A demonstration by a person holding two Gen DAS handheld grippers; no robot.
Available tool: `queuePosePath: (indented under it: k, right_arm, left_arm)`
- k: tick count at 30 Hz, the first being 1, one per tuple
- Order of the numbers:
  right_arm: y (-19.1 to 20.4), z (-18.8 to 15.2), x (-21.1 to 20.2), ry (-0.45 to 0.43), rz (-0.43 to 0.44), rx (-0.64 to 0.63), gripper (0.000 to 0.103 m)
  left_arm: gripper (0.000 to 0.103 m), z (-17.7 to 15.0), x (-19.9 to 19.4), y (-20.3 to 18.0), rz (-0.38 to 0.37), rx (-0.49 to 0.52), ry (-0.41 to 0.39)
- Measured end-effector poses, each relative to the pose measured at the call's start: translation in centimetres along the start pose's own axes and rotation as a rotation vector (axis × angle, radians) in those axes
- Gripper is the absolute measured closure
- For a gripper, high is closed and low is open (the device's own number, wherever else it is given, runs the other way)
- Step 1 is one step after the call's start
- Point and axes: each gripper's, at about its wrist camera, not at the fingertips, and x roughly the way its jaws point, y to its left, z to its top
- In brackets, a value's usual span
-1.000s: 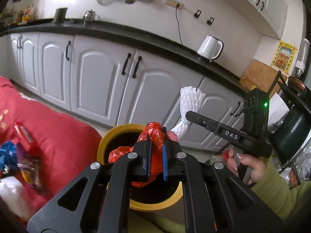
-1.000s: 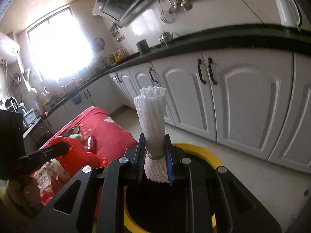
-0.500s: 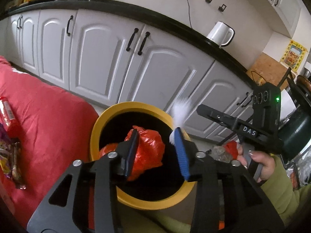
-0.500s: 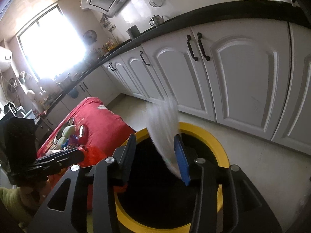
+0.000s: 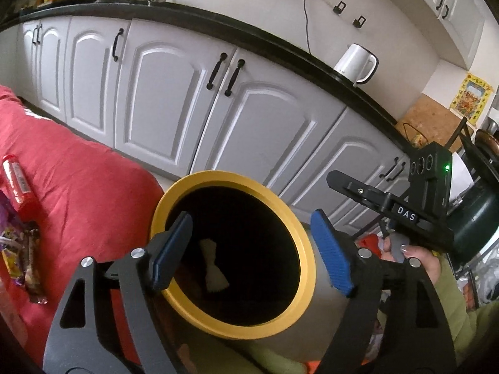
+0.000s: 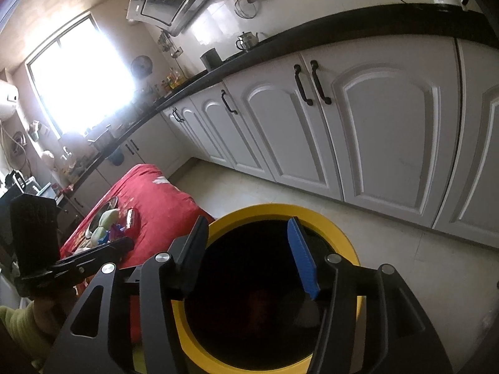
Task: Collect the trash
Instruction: 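Open the left gripper over the bin while the right gripper releases the foam net, then move both open grippers back over the trash on the table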
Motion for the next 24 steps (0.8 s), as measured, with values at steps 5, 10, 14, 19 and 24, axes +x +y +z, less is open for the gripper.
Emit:
queuePosePath:
  k: [5,10,14,19,24]
  right_arm:
    - [0.3,0.2,-0.1,-0.007,0.001,-0.004,0.051]
    - [1.9,0.4,-0.4,-0.016,0.014,-0.035,0.047]
    - [3.7,0.6,-0.7,-0.022,0.024,-0.085,0.042]
    - [6.3,0.6,-1.0,-0.035,0.041,-0.142,0.035]
    - [8.9,0.2,-0.7,-0.032,0.064,-0.202,0.027]
  left_arm:
    - [0.022,0.1,-1.2,0.3,0.032,-0.007,-0.031]
    - [0.012,0.2,-2.8,0.5,0.105,-0.001,-0.072]
    - [0.011,0.2,-4.5,0.6,0.170,0.016,-0.108]
    - [0.011,0.1,-6.6,0.8,0.246,0.041,-0.150]
    - [0.011,-0.1,-8.6,1.9,0.284,0.028,-0.186]
